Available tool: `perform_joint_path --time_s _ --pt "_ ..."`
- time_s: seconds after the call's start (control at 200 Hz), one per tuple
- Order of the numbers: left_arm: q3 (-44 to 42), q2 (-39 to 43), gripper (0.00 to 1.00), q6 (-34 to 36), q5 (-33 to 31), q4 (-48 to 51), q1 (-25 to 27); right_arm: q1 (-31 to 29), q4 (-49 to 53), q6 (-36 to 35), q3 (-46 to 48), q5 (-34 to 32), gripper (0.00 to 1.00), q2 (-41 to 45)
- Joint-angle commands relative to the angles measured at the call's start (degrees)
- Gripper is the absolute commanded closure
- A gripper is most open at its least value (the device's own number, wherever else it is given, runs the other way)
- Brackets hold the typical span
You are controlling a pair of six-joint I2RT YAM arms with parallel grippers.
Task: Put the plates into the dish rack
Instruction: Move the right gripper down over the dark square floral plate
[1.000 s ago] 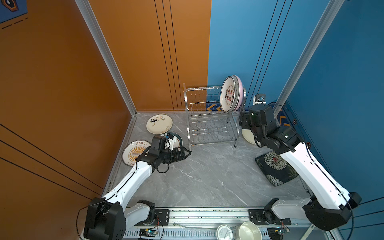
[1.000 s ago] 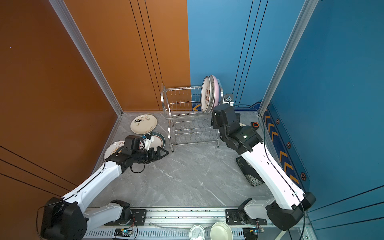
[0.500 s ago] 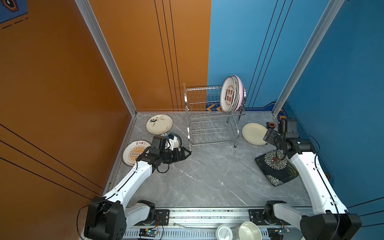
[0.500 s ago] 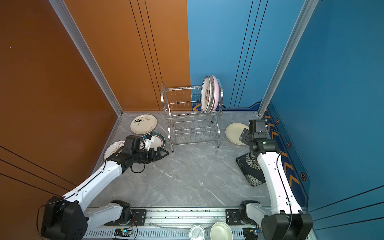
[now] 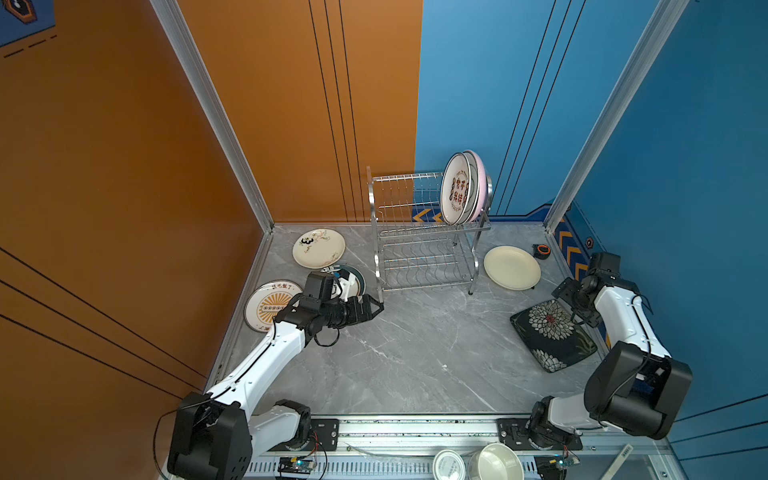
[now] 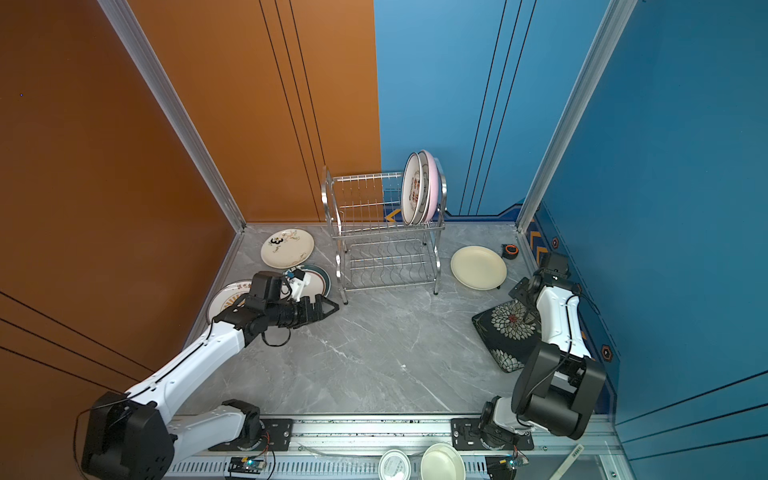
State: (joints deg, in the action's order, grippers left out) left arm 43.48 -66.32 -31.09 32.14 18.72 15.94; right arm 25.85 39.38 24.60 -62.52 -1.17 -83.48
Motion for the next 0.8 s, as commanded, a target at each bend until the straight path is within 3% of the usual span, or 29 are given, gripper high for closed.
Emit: perform_joint_path --time_s 0.0,0.45,0.796 --pt "-0.98 1.13 0.02 -0.18 0.3 0.35 0.58 3.48 -2.17 -1.18 -0.54 2.98 0.22 -3.04" --pt "0.22 0.37 0.02 -1.0 -0.5 0.31 1.11 8.6 -5.4 -1.75 -2.39 3.25 0.52 -10.65" --pt "2.12 -1.38 0.02 -0.55 -0.5 1.31 1.28 9.22 -5.89 -1.92 -5.56 1.31 0.61 -16.1"
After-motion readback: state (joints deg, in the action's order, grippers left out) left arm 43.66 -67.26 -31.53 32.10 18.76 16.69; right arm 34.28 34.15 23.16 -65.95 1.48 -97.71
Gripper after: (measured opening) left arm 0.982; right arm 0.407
